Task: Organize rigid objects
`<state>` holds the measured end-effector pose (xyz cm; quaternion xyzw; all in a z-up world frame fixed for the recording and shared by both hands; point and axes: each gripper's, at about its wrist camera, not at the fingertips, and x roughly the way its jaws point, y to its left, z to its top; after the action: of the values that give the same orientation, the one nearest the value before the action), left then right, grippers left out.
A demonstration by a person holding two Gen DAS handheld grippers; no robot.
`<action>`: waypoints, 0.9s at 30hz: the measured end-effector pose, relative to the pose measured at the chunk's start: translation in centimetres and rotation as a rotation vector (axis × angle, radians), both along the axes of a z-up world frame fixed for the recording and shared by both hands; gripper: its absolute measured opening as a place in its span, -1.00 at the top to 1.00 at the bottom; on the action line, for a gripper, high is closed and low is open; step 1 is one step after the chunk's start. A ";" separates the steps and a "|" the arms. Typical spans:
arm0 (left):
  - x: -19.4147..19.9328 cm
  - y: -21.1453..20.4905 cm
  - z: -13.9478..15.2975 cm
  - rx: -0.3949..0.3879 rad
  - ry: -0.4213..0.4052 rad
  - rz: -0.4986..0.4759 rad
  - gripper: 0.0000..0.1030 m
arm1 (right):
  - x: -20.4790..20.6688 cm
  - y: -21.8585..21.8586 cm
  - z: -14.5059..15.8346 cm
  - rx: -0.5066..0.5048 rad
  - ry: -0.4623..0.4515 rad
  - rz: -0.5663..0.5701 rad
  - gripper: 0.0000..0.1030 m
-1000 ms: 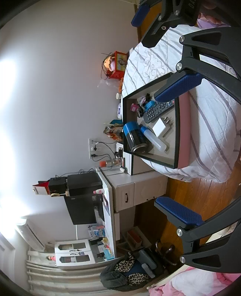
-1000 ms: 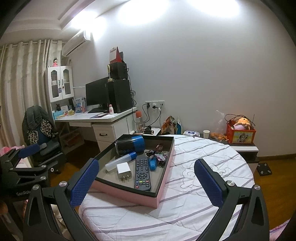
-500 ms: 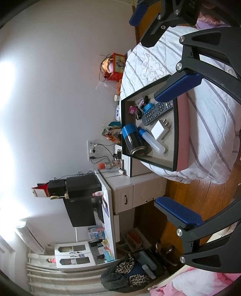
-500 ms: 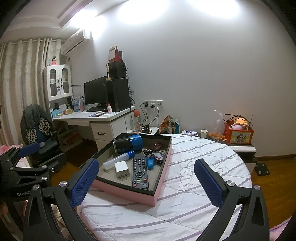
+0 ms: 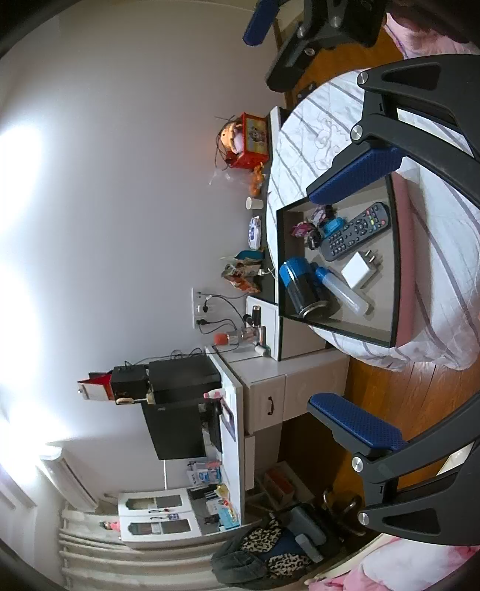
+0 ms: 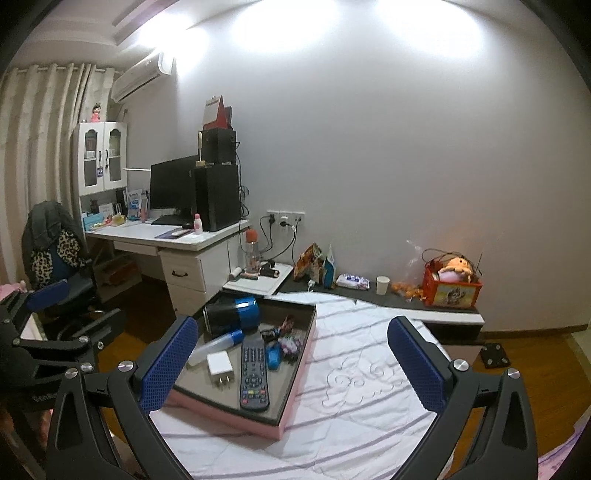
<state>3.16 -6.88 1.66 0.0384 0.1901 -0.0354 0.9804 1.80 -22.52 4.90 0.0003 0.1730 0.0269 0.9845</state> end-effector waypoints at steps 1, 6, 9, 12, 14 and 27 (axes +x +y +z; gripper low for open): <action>0.1 0.1 0.2 0.000 -0.001 0.002 -1.00 | 0.1 0.1 0.3 -0.003 -0.003 0.001 -1.00; 0.1 0.6 0.9 -0.009 -0.012 0.013 -1.00 | 0.4 0.8 1.2 -0.019 -0.011 0.010 -1.00; 0.0 1.0 1.1 -0.012 -0.016 0.016 -1.00 | 0.6 1.1 1.4 -0.018 -0.009 0.025 -1.00; -0.1 1.2 1.2 -0.012 -0.019 0.020 -1.00 | 0.8 1.5 1.4 -0.018 -0.009 0.034 -1.00; -0.1 1.4 1.3 -0.015 -0.021 0.024 -1.00 | 0.7 1.7 1.4 -0.018 -0.009 0.041 -1.00; -0.3 1.9 1.4 -0.018 -0.030 0.027 -1.00 | 0.5 2.3 1.2 -0.021 0.000 0.053 -1.00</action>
<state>2.88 -5.03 3.03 0.0276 0.1757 -0.0233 0.9838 2.33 -20.20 6.11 -0.0148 0.1732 0.0509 0.9835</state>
